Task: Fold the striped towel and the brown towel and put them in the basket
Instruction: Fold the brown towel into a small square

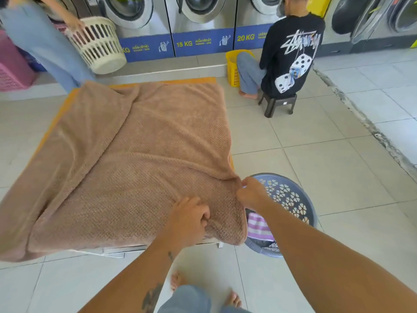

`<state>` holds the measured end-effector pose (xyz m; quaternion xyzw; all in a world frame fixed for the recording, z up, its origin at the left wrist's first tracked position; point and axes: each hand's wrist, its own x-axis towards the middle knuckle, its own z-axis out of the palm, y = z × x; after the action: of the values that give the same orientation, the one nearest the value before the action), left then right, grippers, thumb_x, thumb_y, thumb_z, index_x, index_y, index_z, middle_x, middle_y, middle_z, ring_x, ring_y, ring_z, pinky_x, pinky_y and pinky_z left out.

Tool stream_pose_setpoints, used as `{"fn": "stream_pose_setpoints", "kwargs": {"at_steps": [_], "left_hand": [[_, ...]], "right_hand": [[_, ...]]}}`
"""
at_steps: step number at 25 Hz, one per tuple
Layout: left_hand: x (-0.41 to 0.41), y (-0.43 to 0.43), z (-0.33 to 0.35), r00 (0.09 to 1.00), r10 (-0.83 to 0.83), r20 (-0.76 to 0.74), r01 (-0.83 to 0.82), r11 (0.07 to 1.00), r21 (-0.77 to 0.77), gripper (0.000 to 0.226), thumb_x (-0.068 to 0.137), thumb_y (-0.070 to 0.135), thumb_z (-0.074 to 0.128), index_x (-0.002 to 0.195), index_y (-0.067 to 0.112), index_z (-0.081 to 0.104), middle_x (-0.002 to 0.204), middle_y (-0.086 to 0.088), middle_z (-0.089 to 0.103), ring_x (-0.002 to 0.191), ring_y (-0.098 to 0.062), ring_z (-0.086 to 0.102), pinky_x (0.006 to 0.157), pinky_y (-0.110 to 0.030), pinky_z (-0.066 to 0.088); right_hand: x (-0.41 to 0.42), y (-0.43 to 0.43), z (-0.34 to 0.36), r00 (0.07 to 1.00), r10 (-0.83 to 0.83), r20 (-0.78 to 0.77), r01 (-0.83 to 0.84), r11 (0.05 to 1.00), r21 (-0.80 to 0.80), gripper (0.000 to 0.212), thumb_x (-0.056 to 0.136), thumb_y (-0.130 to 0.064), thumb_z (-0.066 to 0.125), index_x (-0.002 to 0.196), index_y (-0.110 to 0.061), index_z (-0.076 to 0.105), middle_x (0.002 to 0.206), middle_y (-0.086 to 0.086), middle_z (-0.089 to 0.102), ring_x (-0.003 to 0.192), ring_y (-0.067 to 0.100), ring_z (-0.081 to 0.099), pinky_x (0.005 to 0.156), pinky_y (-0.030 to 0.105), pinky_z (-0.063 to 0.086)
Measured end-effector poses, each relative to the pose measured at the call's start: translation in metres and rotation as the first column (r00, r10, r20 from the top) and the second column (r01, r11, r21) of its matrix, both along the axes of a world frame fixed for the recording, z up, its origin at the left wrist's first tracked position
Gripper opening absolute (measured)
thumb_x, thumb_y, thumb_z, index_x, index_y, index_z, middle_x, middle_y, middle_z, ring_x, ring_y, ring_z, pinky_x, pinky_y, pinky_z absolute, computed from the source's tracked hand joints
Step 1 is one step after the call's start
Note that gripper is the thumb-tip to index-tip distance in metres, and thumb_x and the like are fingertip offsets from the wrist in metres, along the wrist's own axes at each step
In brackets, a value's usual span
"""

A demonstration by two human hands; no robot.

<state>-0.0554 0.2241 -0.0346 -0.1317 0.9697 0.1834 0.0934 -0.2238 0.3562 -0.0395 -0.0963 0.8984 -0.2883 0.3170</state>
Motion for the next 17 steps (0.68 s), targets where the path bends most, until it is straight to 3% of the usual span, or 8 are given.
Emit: {"fn": "stream_pose_setpoints", "kwargs": {"at_steps": [2, 3, 6, 9, 13, 17], "left_hand": [[0.000, 0.002, 0.006, 0.999, 0.019, -0.048, -0.019, 1.000, 0.014, 0.011, 0.092, 0.021, 0.056, 0.096, 0.026, 0.065, 0.095, 0.012, 0.049, 0.100, -0.016, 0.045, 0.085, -0.031, 0.031], [0.000, 0.002, 0.008, 0.998, 0.014, -0.054, -0.013, 1.000, 0.017, 0.011, 0.091, 0.019, 0.056, 0.093, 0.026, 0.065, 0.094, 0.012, 0.052, 0.095, -0.016, 0.045, 0.084, -0.031, 0.032], [0.006, -0.005, 0.012, 1.000, -0.028, -0.003, 0.028, 0.999, 0.022, 0.014, 0.087, 0.019, 0.055, 0.083, 0.029, 0.063, 0.089, 0.015, 0.058, 0.087, -0.013, 0.048, 0.086, -0.033, 0.038], [0.013, -0.007, 0.014, 0.993, -0.020, 0.117, 0.000, 0.986, 0.169, 0.019, 0.091, 0.020, 0.053, 0.082, 0.030, 0.068, 0.087, 0.018, 0.061, 0.087, -0.011, 0.058, 0.086, -0.034, 0.049], [0.017, -0.021, 0.029, 0.968, 0.250, -0.008, -0.228, 0.894, 0.386, 0.027, 0.096, 0.014, 0.050, 0.085, 0.032, 0.067, 0.092, 0.008, 0.068, 0.082, -0.022, 0.066, 0.079, -0.040, 0.057], [0.034, -0.067, 0.055, 0.919, 0.387, -0.070, -0.314, 0.829, 0.463, 0.024, 0.098, 0.011, 0.050, 0.092, 0.025, 0.068, 0.095, 0.003, 0.069, 0.087, -0.021, 0.066, 0.080, -0.036, 0.056]], "right_hand": [[0.002, 0.004, 0.003, 0.999, -0.017, -0.029, 0.016, 1.000, -0.019, 0.025, 0.086, -0.015, 0.053, 0.110, -0.009, 0.059, 0.098, 0.012, 0.063, 0.087, 0.029, 0.062, 0.076, 0.039, 0.056], [0.003, 0.007, 0.005, 0.999, -0.034, 0.005, 0.034, 0.998, -0.052, 0.026, 0.085, -0.013, 0.054, 0.110, -0.011, 0.059, 0.090, 0.010, 0.062, 0.078, 0.028, 0.063, 0.068, 0.038, 0.056], [0.008, 0.018, 0.005, 0.988, 0.009, 0.155, 0.005, 0.996, -0.092, 0.029, 0.086, -0.007, 0.058, 0.114, -0.011, 0.054, 0.080, 0.010, 0.059, 0.056, 0.020, 0.055, 0.048, 0.029, 0.045], [0.016, 0.028, 0.004, 0.992, 0.102, 0.073, -0.106, 0.993, 0.050, 0.032, 0.088, -0.018, 0.060, 0.117, -0.011, 0.049, 0.099, 0.007, 0.055, 0.077, 0.022, 0.055, 0.065, 0.035, 0.049], [0.019, 0.004, 0.025, 0.980, 0.112, -0.165, -0.112, 0.994, 0.005, 0.030, 0.086, -0.021, 0.056, 0.115, -0.015, 0.050, 0.102, 0.008, 0.060, 0.088, 0.026, 0.058, 0.069, 0.034, 0.047], [0.031, -0.055, 0.056, 0.941, 0.254, -0.222, -0.271, 0.961, -0.050, 0.029, 0.088, -0.014, 0.054, 0.117, -0.016, 0.055, 0.106, 0.004, 0.054, 0.098, 0.030, 0.058, 0.076, 0.031, 0.044]]}}
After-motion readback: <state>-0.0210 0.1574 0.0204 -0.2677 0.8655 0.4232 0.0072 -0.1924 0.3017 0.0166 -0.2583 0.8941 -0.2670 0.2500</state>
